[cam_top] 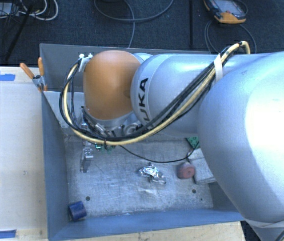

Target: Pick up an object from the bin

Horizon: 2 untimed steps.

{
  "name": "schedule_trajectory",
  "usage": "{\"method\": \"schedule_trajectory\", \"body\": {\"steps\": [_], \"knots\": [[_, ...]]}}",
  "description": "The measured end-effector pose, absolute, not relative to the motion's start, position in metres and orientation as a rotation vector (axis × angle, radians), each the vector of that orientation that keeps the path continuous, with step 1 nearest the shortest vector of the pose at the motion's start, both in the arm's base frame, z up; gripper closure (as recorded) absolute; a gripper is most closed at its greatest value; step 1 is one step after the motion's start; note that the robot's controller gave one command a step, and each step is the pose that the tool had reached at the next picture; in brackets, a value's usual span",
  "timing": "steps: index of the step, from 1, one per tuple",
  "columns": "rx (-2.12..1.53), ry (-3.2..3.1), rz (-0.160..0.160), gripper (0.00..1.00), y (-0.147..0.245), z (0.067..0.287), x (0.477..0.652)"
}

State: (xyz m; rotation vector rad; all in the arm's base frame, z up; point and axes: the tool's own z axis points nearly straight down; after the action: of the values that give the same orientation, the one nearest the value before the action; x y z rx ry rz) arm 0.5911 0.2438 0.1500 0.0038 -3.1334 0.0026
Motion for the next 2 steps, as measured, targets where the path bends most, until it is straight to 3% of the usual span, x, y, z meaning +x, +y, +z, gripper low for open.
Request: {"method": "schedule_trajectory", "body": {"steps": [1,2], "knots": [[0.033,-3.135,0.01,0.0,0.161,0.082,0.62],[-0.137,-3.135,0.007,0.0,0.071,0.082,0.598]]}}
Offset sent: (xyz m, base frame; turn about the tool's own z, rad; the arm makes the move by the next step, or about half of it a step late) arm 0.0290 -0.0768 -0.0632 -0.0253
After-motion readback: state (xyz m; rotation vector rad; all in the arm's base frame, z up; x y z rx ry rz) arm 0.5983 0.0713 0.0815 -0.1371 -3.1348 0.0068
